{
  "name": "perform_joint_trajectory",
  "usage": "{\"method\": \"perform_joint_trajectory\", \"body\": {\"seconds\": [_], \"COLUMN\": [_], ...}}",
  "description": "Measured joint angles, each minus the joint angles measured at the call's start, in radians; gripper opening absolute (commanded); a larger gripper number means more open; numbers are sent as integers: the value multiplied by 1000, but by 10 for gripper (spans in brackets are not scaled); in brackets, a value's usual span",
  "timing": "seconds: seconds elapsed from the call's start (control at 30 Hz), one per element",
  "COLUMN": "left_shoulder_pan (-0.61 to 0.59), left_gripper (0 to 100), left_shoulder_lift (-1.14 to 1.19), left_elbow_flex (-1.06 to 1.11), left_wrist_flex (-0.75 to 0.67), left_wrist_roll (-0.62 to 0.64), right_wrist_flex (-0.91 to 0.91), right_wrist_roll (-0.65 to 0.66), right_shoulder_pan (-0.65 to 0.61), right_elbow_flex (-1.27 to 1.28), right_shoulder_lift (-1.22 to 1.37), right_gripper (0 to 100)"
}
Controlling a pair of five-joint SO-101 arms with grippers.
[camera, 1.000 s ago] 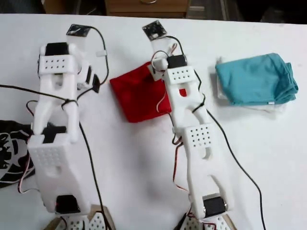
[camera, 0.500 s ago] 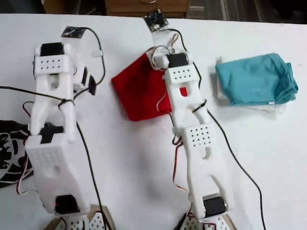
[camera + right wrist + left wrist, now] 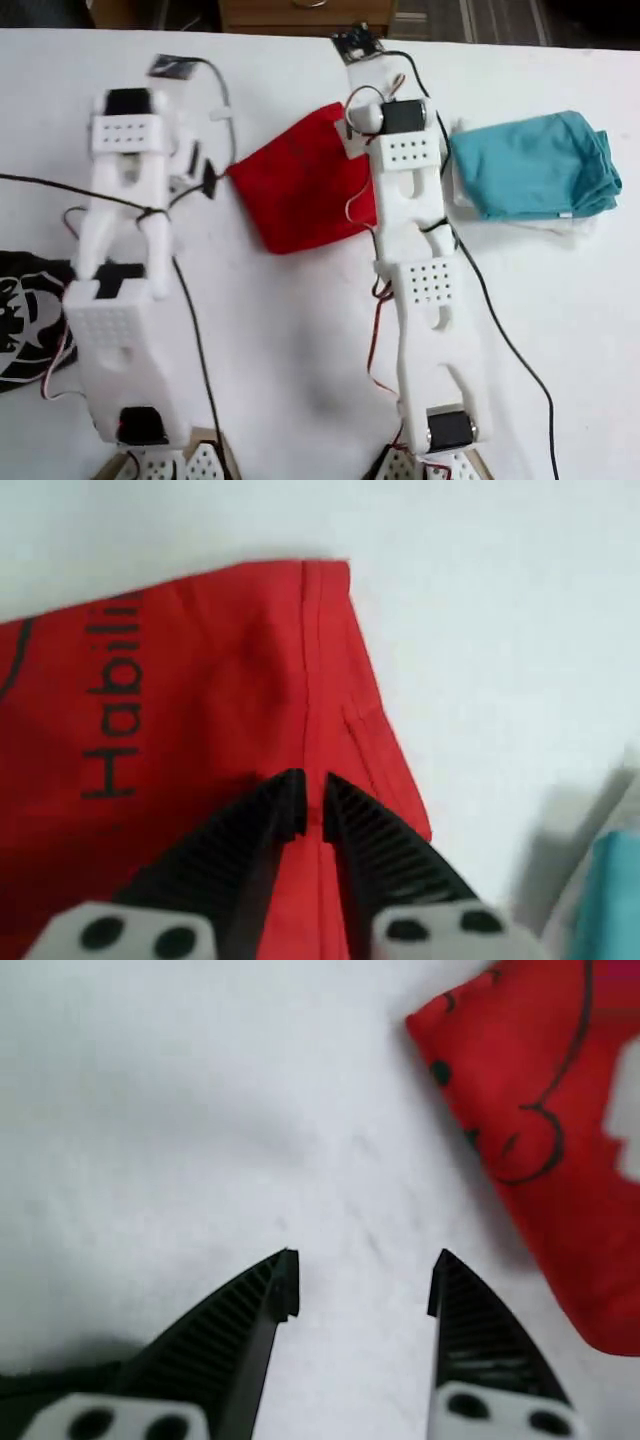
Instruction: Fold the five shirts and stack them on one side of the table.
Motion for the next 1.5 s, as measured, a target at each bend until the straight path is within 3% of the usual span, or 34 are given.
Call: {"method": "perform_joint_trajectory", "body": {"seconds": [0.33, 0.57, 0.8, 1.0, 1.23, 1.5], "left_shoulder_pan": [255, 273, 282, 269, 180, -5], "left_gripper": [234, 234, 234, 234, 234, 234], "left_shoulder_lift": [0, 2, 2, -20, -247, -356], "left_elbow_flex": [15, 221, 261, 262, 262, 262], "left_wrist_flex": [25, -107, -133, -127, -71, -49], "left_wrist_roll": [43, 46, 46, 46, 43, 8], "right_wrist_flex": [150, 152, 153, 153, 153, 117], "right_wrist_roll": [0, 0, 0, 0, -37, -83], "right_shoulder_pan": [0, 12, 78, 87, 26, -60], "right_elbow_flex": [11, 44, -15, -20, -21, 44], "right_shoulder_lift": [0, 74, 84, 9, -83, -43], "right_gripper": [41, 41, 40, 67, 324, 340]}}
